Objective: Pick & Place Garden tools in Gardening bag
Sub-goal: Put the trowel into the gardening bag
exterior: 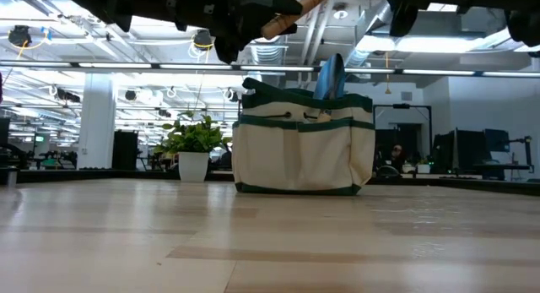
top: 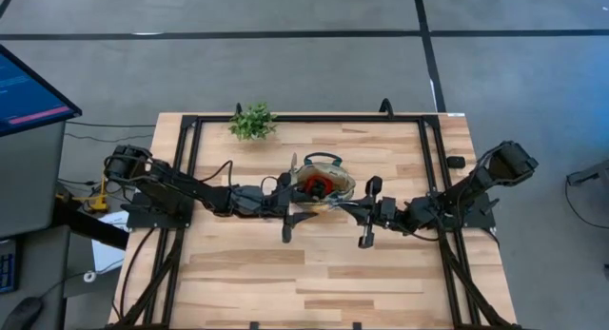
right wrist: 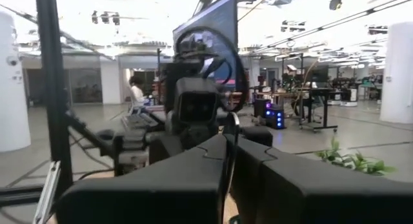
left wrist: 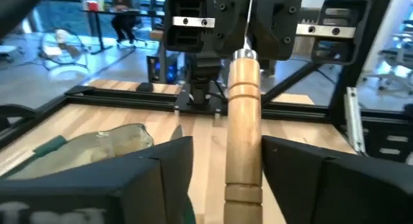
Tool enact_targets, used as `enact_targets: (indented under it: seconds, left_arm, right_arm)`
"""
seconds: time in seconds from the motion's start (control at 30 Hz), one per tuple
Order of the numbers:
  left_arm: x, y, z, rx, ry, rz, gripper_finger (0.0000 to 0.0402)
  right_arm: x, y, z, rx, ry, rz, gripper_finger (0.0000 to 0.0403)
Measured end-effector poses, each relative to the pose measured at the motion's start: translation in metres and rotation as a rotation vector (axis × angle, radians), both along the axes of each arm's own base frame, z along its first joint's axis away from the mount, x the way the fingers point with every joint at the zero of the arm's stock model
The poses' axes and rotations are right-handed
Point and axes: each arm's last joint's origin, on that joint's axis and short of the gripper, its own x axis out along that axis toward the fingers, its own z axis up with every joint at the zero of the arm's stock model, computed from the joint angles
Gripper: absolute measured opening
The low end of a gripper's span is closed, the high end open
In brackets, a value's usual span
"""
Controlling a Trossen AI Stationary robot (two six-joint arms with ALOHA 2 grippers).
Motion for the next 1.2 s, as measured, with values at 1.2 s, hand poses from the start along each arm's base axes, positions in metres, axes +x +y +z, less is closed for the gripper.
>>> enact_targets:
  seconds: [1.2]
  left_arm:
    - [-0.031,0.004,0.036,-0.029,0.044,-0.072,0.0097]
  right_arm:
    - [-0.033,-0.005,0.065,0.08,0.682,-0.245,0.0]
